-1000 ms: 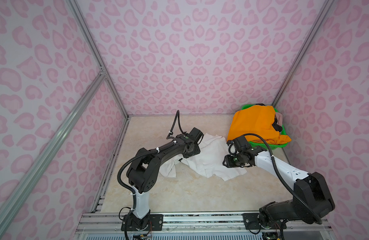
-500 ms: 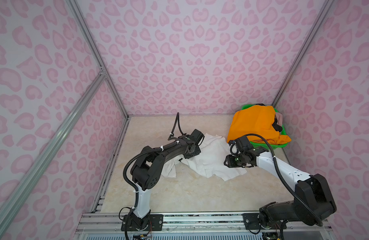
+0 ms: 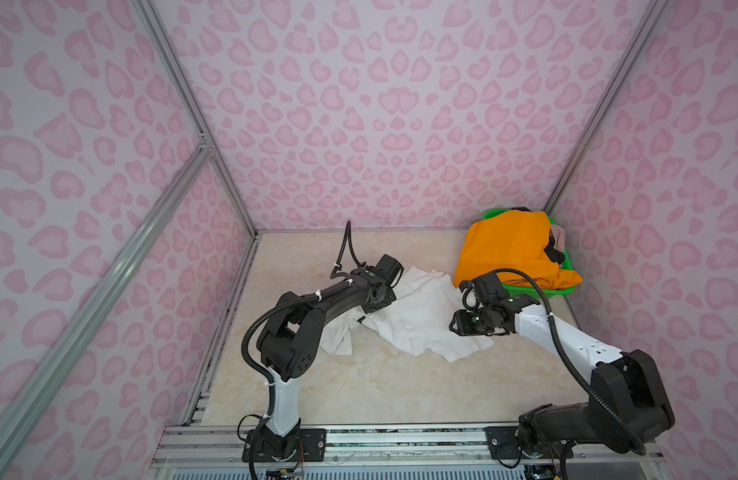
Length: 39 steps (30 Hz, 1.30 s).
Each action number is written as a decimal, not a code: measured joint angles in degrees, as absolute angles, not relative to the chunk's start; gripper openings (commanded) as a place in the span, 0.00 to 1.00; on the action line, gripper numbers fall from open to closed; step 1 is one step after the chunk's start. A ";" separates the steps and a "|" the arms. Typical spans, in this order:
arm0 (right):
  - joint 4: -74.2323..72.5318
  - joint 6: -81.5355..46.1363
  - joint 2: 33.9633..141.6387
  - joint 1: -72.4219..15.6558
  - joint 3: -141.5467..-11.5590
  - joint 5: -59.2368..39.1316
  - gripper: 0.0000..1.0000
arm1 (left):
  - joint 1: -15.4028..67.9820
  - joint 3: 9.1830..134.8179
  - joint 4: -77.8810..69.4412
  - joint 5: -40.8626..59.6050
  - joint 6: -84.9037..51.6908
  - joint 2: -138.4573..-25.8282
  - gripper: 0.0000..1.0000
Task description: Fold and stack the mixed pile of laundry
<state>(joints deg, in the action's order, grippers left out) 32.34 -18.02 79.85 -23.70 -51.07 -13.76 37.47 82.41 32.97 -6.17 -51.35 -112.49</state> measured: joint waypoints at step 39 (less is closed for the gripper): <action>31.33 -26.79 81.76 -8.67 -40.49 -2.76 0.41 | 27.24 65.67 34.79 -1.39 -44.91 -89.30 0.02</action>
<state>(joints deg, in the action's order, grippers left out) 31.33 -26.79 81.76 -8.67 -40.49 -2.76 27.24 65.67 34.79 -1.39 -44.91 -89.30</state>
